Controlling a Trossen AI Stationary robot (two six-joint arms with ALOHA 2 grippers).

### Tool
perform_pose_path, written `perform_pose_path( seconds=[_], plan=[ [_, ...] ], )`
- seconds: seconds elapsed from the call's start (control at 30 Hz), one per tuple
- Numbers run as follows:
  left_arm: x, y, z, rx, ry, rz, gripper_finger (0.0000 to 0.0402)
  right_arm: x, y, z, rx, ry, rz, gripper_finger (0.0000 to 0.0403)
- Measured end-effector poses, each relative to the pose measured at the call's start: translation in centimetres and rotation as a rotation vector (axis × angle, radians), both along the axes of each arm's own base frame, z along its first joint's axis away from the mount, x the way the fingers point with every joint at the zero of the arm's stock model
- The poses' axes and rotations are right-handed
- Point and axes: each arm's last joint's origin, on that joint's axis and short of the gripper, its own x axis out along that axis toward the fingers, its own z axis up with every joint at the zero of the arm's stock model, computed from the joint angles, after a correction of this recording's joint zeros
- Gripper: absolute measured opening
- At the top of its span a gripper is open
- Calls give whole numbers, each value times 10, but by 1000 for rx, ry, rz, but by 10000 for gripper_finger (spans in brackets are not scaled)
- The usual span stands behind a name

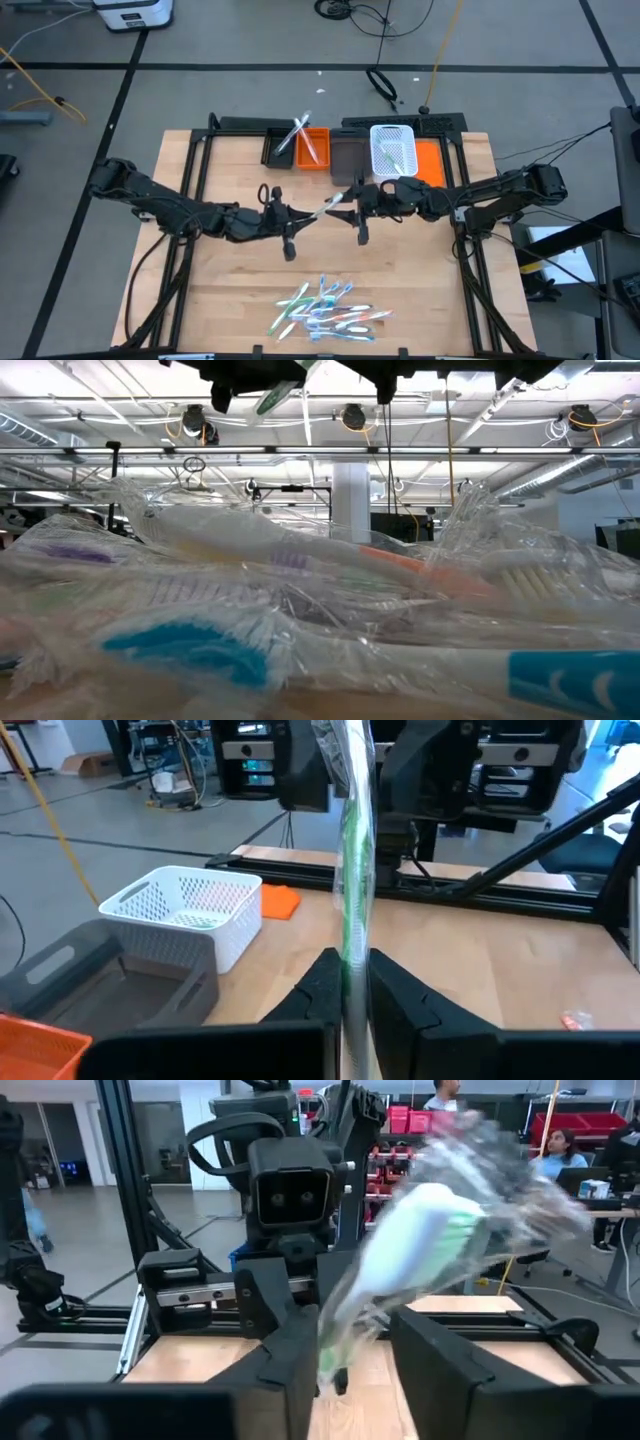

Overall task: Pick & Place Toothbrushes
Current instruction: Put the green toothbrush into the white bin

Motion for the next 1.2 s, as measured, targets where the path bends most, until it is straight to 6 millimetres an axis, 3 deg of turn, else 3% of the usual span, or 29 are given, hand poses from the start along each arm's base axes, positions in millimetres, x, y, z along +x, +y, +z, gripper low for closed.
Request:
perform_pose_path(
  seconds=[0.2, 0.63, 0.97, 1.2],
  plan=[
    [8, 0, -6, 16, -11, 5, 8, 0, 3, 3, -43, -35, 11, 14],
    [11, 3, -15, 93, 55, 8, 102, -2, 3, -4, -44, 53, -41, 9],
    [3, 4, -26, 136, 213, 40, 112, -30, -11, 10, -15, 163, -252, 9],
    [1, 4, -29, 120, 232, 46, 113, -54, -28, 21, 25, 217, -419, 9]
  ],
)
